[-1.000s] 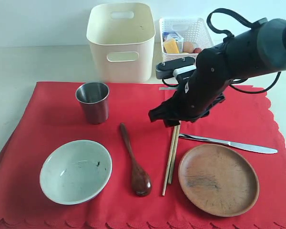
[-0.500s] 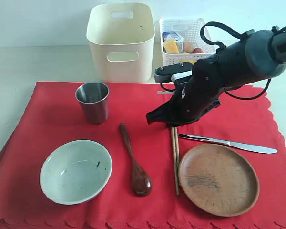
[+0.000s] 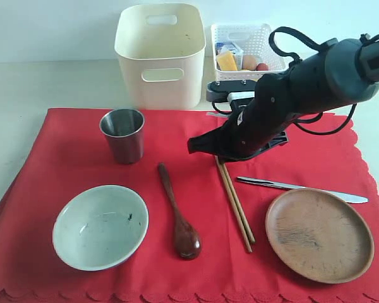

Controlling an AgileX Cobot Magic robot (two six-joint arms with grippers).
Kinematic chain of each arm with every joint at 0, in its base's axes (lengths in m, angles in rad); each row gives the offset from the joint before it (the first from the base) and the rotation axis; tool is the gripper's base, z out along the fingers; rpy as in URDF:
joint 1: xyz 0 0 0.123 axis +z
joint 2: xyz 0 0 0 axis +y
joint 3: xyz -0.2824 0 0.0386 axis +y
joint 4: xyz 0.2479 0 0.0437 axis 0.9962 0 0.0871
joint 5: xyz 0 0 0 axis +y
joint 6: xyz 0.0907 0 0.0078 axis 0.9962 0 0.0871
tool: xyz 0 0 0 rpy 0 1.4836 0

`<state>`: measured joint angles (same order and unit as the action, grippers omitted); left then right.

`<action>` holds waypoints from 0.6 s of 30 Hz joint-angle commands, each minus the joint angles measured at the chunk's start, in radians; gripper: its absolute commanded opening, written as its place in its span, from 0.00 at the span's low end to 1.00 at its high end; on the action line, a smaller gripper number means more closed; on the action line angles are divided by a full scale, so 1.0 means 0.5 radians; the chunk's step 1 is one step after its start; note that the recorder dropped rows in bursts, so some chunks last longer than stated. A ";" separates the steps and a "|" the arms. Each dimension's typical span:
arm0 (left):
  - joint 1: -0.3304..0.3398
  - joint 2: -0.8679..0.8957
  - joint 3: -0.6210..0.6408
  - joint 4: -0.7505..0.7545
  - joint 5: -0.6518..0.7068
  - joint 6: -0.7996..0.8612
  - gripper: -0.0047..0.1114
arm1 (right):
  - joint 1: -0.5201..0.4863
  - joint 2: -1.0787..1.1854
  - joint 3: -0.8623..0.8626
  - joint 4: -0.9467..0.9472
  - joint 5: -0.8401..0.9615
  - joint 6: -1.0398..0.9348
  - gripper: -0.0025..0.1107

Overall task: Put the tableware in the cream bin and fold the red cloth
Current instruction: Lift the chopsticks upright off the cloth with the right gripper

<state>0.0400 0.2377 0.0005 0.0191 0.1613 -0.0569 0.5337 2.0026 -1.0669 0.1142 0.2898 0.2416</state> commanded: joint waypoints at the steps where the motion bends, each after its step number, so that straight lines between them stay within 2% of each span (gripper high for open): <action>1: -0.002 0.016 -0.001 -0.010 -0.013 0.000 0.05 | 0.002 0.021 0.007 0.020 0.038 -0.012 0.08; 8: -0.002 0.016 -0.001 -0.010 -0.013 0.000 0.05 | 0.002 0.017 0.007 0.020 0.051 -0.037 0.28; 18: -0.002 0.016 -0.001 -0.010 -0.013 0.000 0.05 | 0.002 -0.049 0.007 -0.005 0.112 -0.115 0.30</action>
<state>0.0400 0.2377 0.0005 0.0191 0.1613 -0.0569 0.5337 1.9904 -1.0669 0.1180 0.3272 0.1963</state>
